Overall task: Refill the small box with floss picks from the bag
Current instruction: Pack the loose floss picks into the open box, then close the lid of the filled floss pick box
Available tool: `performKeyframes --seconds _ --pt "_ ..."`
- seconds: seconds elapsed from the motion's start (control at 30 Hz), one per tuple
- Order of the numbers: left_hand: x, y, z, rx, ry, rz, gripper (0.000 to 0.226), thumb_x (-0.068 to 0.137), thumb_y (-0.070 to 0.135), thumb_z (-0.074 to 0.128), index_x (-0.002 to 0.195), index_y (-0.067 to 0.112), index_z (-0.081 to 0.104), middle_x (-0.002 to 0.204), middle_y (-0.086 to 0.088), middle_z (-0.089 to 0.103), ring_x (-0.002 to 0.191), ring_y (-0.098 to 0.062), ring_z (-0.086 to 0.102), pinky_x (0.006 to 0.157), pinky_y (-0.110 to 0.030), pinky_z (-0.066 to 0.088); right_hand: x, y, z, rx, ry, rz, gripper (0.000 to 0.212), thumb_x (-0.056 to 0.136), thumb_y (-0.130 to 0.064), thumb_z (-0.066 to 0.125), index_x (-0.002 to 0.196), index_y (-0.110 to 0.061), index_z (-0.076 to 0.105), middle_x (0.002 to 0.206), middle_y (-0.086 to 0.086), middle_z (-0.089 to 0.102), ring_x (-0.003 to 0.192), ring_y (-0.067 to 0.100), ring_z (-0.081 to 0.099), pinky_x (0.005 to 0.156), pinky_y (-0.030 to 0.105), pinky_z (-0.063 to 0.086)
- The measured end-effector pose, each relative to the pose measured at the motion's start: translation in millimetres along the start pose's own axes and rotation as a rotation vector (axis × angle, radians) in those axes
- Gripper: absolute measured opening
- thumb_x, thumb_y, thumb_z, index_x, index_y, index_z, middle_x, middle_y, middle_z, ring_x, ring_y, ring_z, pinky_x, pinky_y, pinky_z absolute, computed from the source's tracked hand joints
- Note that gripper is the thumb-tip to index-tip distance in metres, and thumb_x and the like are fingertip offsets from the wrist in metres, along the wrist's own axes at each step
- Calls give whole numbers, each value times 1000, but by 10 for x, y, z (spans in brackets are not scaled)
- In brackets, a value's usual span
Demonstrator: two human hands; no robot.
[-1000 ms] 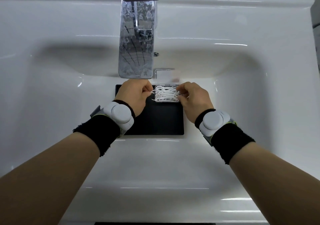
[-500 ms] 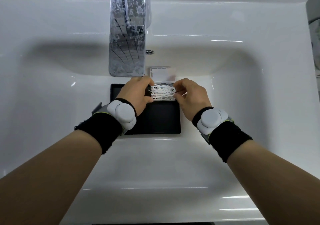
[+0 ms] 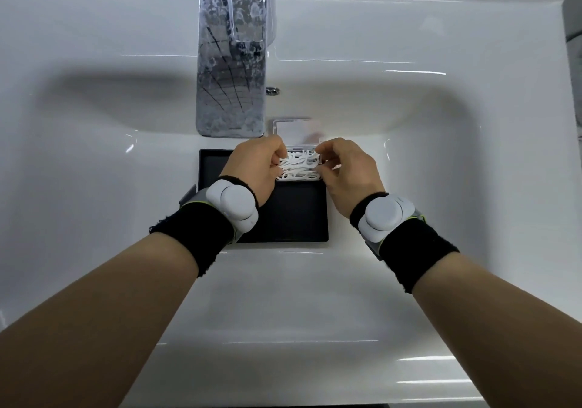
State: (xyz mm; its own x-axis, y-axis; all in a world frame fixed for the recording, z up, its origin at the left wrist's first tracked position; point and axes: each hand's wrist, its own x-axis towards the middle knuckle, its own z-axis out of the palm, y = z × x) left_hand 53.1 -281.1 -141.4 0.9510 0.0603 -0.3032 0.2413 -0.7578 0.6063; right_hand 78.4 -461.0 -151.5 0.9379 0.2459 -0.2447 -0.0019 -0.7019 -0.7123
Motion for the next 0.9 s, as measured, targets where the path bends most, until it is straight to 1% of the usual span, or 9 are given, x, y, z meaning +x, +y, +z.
performKeyframes --seconds 0.1,0.23,0.33,0.4,0.53,0.6,0.7,0.8,0.9 --pt "-6 -7 -14 -45 15 -35 23 81 2 67 98 15 60 90 1 56 79 -18 58 77 -26 49 28 25 -45 18 39 62 27 88 -10 59 114 -19 60 100 -2 61 84 14 58 79 21 46" --pt "-12 6 -22 -109 9 -57 22 79 3 69 94 15 59 89 1 58 78 -16 59 75 -21 47 45 11 -33 60 -16 87 28 88 -11 60 114 -20 60 95 -3 65 82 13 59 71 11 43" --pt "-6 -7 -23 -194 37 -123 26 78 7 72 96 20 57 94 2 58 76 -14 60 70 -12 44 40 -14 -24 61 23 75 32 88 -15 60 119 -21 57 101 -3 63 86 14 59 78 20 49" --pt "17 -39 -36 -226 44 -179 37 77 12 75 108 19 56 102 3 58 81 -14 61 76 -18 46 36 -12 -53 73 24 83 45 87 -18 62 130 -22 48 113 -5 59 92 12 57 82 24 46" --pt "23 -86 -20 -184 -48 -188 59 76 18 77 127 20 48 121 6 57 92 -12 62 90 -29 49 -14 54 -77 60 -176 78 88 77 -24 75 146 -28 22 124 -14 48 106 11 46 89 21 34" --pt "-3 -90 -5 -176 -81 -174 63 75 18 78 129 23 46 117 6 58 86 -12 61 89 -31 50 -49 105 -45 21 -224 56 102 72 -24 80 150 -30 14 131 -14 46 111 14 43 94 24 35" --pt "-62 -86 10 -191 -122 -169 74 73 14 79 134 28 39 105 2 58 81 -15 62 84 -30 52 -78 138 19 -30 -160 26 105 71 -19 79 151 -28 12 136 -11 45 113 20 42 101 33 39" --pt "-87 -83 45 -179 -102 -106 81 73 7 77 138 27 33 119 6 52 89 -17 61 86 -31 52 -86 120 63 -43 -98 -16 102 72 -17 77 150 -28 13 134 -11 45 113 20 42 103 38 39" --pt "-88 -76 59 -208 -81 -80 80 71 4 75 135 26 33 120 5 51 88 -19 61 85 -40 55 -95 107 89 -22 -71 -10 100 73 -16 76 150 -30 13 125 -16 47 113 18 42 104 40 38"
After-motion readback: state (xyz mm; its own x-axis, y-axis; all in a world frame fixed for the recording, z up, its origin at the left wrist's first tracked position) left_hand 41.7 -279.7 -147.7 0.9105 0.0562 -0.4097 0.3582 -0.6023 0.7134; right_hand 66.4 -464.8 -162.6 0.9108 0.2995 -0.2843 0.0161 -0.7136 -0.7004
